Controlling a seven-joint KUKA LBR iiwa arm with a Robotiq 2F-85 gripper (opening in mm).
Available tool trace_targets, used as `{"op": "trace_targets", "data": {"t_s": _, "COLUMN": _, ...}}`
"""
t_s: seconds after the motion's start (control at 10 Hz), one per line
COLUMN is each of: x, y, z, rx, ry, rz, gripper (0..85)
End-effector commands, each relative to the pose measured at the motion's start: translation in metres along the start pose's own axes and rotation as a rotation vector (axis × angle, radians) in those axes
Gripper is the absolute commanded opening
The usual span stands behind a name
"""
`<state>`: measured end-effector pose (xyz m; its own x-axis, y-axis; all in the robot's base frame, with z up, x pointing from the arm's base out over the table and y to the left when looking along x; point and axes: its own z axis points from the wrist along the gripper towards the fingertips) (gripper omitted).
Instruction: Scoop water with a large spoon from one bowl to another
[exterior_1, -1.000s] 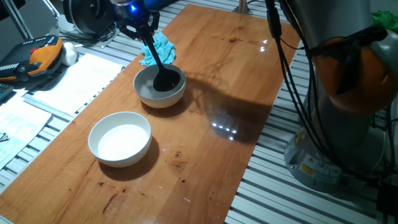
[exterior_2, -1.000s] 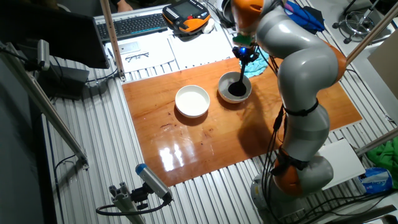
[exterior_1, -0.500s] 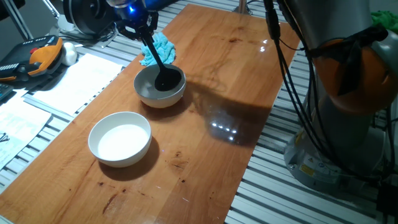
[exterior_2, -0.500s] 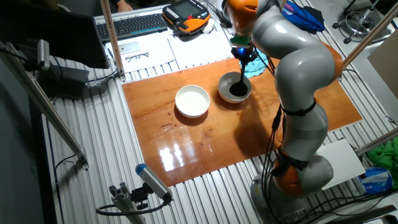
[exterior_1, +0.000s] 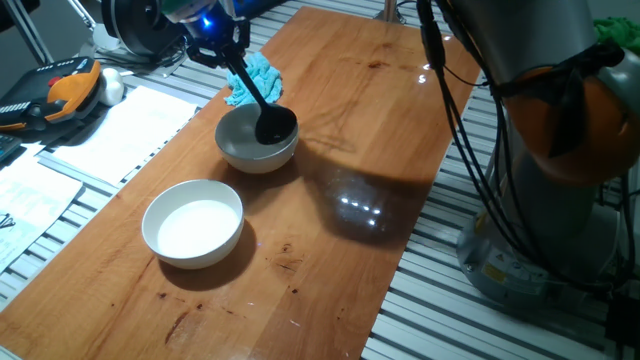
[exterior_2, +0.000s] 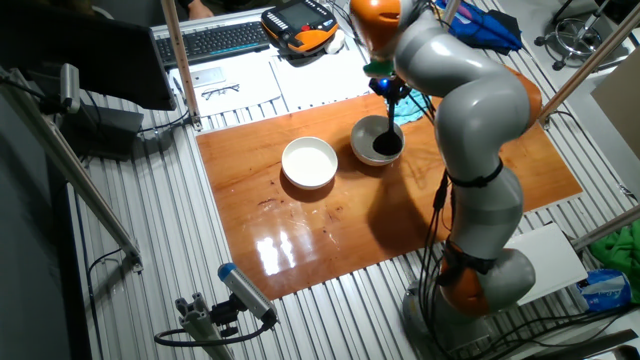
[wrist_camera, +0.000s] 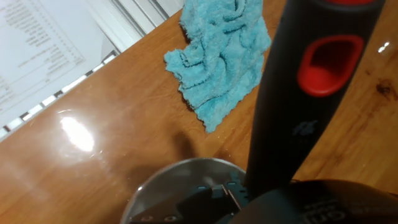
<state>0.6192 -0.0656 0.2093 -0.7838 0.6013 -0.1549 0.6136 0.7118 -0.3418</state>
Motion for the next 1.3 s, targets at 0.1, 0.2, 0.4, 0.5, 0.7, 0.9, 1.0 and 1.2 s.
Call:
{"op": "trace_targets", "data": {"t_s": 0.1, "x": 0.0002, "y": 0.0003, "z": -0.0001, "rx": 0.026, "ry": -0.014, "rz": -0.008, "gripper": 0.0}}
{"op": "trace_targets", "data": {"t_s": 0.2, "x": 0.0001, "y": 0.0006, "z": 0.0001, "rx": 0.032, "ry": -0.017, "rz": -0.01, "gripper": 0.0}}
{"op": "trace_targets", "data": {"t_s": 0.4, "x": 0.0004, "y": 0.0004, "z": -0.0003, "rx": 0.064, "ry": -0.029, "rz": -0.015, "gripper": 0.0}}
{"op": "trace_targets", "data": {"t_s": 0.5, "x": 0.0009, "y": 0.0006, "z": -0.0006, "rx": 0.078, "ry": -0.036, "rz": -0.015, "gripper": 0.0}}
{"op": "trace_targets", "data": {"t_s": 0.7, "x": 0.0013, "y": 0.001, "z": -0.0008, "rx": 0.103, "ry": -0.033, "rz": -0.011, "gripper": 0.0}}
{"op": "trace_targets", "data": {"t_s": 0.9, "x": 0.0016, "y": 0.0002, "z": -0.0014, "rx": 0.158, "ry": -0.026, "rz": -0.011, "gripper": 0.0}}
{"op": "trace_targets", "data": {"t_s": 1.0, "x": 0.0019, "y": 0.0002, "z": -0.0015, "rx": 0.177, "ry": -0.028, "rz": -0.014, "gripper": 0.0}}
{"op": "trace_targets", "data": {"t_s": 1.2, "x": 0.0022, "y": 0.0002, "z": -0.0017, "rx": 0.183, "ry": -0.025, "rz": -0.015, "gripper": 0.0}}
